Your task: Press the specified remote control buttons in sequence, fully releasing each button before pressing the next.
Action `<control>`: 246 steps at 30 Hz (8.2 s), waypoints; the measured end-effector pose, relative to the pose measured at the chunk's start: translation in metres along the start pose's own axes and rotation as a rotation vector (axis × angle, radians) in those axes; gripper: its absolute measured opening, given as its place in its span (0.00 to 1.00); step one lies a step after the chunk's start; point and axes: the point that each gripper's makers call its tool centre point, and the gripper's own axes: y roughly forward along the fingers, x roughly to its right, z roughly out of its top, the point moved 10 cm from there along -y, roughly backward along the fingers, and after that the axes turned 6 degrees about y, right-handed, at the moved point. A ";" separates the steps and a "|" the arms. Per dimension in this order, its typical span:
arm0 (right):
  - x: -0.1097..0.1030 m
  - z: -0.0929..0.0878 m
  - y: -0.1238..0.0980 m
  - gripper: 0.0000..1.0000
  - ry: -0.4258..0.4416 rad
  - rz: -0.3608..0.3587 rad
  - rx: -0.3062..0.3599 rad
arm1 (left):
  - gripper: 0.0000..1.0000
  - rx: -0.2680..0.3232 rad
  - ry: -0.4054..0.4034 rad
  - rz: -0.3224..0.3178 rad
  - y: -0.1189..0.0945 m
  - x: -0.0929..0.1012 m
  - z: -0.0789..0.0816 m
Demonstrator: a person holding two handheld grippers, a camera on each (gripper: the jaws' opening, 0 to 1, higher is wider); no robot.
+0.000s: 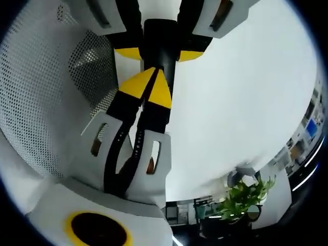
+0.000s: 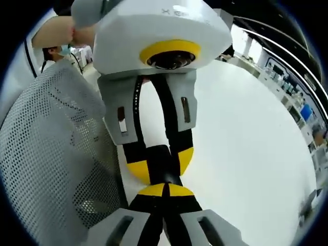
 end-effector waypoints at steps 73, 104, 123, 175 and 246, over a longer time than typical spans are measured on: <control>0.030 -0.027 -0.005 0.21 -0.128 0.167 0.004 | 0.25 0.005 -0.102 0.089 0.002 0.008 0.002; 0.032 -0.022 -0.003 0.21 -0.159 0.172 -0.073 | 1.00 0.573 -0.450 0.824 -0.134 0.024 0.024; 0.080 -0.004 0.004 0.21 -0.194 0.141 -0.173 | 0.99 0.661 -0.536 0.902 -0.136 0.044 0.023; 0.230 0.040 0.032 0.21 -0.156 0.113 -0.345 | 0.98 0.674 -0.611 0.903 -0.136 0.064 0.015; 0.087 -0.045 -0.156 0.73 0.572 -0.475 0.679 | 0.93 0.697 -0.631 0.886 -0.142 0.045 0.012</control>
